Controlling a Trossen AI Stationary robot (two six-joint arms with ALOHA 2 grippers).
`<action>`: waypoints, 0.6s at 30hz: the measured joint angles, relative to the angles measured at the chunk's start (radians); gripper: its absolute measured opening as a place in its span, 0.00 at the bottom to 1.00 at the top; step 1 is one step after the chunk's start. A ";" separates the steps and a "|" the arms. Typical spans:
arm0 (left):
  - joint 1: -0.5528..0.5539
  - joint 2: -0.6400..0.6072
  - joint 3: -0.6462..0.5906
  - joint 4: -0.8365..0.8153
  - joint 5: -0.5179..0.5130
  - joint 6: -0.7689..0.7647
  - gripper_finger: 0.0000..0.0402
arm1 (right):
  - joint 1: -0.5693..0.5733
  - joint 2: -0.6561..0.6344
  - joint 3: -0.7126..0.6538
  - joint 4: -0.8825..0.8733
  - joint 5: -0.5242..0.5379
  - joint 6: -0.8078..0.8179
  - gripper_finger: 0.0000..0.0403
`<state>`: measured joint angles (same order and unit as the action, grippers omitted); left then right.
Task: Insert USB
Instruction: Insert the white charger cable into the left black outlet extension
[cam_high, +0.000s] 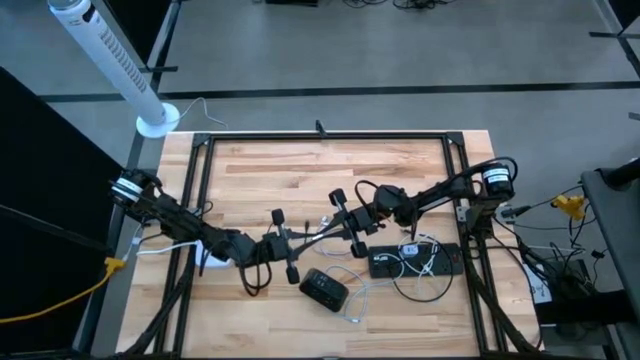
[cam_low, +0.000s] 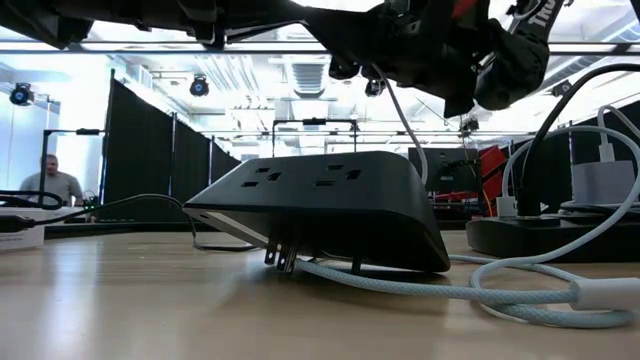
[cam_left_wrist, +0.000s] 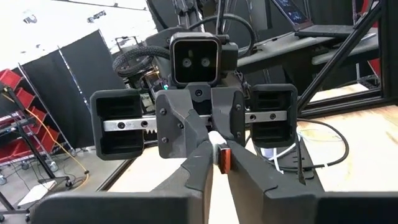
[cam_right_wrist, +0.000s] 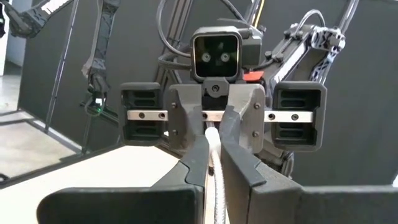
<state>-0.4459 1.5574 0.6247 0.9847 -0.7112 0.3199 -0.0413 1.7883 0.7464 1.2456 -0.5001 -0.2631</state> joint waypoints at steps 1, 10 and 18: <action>-0.001 0.000 0.000 -0.004 0.001 -0.001 0.14 | -0.002 -0.008 0.000 -0.017 0.000 -0.009 0.03; -0.014 0.000 0.002 -0.062 -0.067 -0.029 0.27 | -0.007 -0.173 0.000 -0.310 0.057 -0.163 0.03; -0.171 -0.068 0.003 -0.182 -0.617 -0.121 0.27 | -0.010 -0.342 0.064 -0.802 0.061 -0.295 0.03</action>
<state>-0.6171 1.4891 0.6277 0.8032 -1.3281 0.1993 -0.0517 1.4458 0.8103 0.4437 -0.4387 -0.5580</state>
